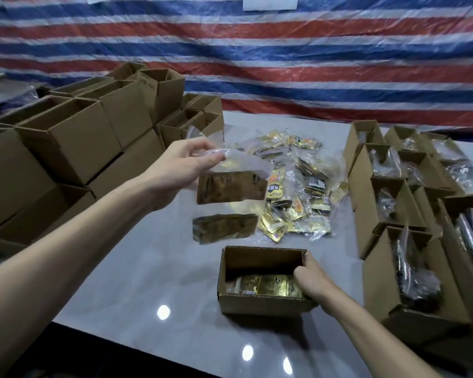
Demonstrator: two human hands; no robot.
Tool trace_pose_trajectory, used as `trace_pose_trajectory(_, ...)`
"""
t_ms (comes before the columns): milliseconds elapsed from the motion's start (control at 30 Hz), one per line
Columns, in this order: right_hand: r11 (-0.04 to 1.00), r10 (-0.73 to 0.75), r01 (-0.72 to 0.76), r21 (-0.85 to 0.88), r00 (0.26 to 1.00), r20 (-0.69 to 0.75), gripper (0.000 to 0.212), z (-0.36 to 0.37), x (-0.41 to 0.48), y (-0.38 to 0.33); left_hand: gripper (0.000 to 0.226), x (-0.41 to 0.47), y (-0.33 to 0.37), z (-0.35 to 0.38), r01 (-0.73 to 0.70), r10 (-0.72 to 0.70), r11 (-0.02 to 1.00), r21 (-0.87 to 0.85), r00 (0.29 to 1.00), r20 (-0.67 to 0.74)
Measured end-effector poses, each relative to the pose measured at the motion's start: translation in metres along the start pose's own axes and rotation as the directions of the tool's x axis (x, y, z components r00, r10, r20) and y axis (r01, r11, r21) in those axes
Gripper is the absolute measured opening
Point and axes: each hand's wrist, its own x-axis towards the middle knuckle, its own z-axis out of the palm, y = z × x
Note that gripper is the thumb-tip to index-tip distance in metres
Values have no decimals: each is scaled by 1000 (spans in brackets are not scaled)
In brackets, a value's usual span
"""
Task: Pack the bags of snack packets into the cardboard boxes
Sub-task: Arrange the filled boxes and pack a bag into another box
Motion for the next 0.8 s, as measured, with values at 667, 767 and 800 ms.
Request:
trace_pose_trajectory(667,911,-4,-28,412,997,76,50,-2,-10,7,9,-12,-35,62,2,-12,970,-243,999,-42)
trace_pose_trajectory(767,863,65,-108,493,993,104,33,-4,-4,11,10,-10,-48,63,7,-13,984,-180,999,-30)
trace_pose_trajectory(800,865,71,-108,489,993,95,32,-4,-2,11,10,-10,-53,66,12,-14,989,-144,1000,-15)
